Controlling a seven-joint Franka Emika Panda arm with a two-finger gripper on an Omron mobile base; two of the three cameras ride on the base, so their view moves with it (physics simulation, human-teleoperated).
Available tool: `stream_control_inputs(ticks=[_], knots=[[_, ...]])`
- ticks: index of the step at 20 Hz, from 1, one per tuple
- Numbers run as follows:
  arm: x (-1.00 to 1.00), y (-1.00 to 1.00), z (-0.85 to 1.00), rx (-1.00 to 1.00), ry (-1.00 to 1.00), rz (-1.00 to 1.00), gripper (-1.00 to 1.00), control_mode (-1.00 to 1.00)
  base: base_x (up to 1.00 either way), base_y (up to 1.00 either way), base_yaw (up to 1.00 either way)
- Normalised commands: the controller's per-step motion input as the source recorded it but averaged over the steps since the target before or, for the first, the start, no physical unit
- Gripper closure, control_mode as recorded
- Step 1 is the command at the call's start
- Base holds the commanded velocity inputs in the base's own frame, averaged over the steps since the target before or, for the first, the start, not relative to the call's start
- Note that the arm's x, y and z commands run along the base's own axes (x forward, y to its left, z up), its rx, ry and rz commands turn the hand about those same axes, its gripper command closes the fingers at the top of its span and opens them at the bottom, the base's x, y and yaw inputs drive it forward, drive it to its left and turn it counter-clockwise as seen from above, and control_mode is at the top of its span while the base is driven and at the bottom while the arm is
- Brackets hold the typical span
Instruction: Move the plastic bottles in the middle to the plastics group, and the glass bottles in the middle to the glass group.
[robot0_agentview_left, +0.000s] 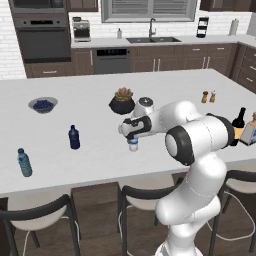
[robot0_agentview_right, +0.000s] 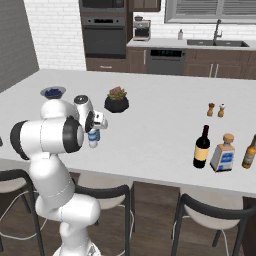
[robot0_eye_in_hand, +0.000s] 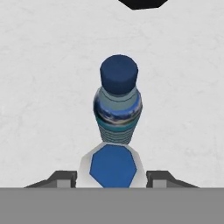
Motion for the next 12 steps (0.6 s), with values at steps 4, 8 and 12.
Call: stream_control_inputs(ticks=[4,8,12], knots=[[-0.01,0.0,0.0,0.0,0.0,0.0,1.0,-1.0,0.0,0.0,0.0],[-0.37,0.1,0.08,0.0,-0.01,0.02,1.0,-1.0,0.0,0.0,0.0],[-0.6,0.53,0.52,0.0,-0.05,0.13,1.0,-1.0,0.0,0.0,0.0]])
